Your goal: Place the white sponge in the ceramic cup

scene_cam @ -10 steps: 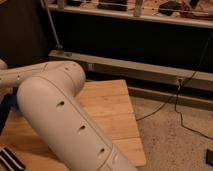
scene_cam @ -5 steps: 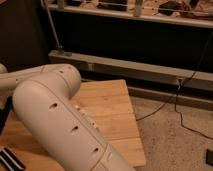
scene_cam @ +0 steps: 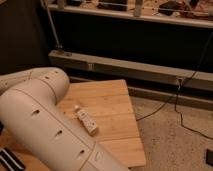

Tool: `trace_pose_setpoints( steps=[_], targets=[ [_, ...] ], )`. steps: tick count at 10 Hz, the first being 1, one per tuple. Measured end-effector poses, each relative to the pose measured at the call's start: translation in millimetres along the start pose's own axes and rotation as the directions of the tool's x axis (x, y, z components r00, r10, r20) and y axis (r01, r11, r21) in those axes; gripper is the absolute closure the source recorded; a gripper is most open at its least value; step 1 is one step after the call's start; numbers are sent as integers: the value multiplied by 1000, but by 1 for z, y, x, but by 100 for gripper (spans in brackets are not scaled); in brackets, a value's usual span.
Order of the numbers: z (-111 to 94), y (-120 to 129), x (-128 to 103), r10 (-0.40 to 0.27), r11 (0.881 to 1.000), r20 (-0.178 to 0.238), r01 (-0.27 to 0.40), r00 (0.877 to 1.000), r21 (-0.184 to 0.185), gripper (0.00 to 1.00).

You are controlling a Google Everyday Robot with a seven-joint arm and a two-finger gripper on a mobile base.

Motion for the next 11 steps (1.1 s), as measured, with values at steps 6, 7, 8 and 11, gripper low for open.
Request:
trace_pose_setpoints(
  steps=[6, 7, 8, 11],
  targets=[
    [1, -2, 5, -14, 1000, -142, 13, 990, -5, 77],
    [-1, -3, 2, -14, 1000, -148, 13, 989, -7, 77],
    [-2, -5, 0, -12, 1000, -157, 11, 987, -8, 77],
    [4, -9, -1, 3, 1000, -179, -7, 984, -24, 77]
  ],
)
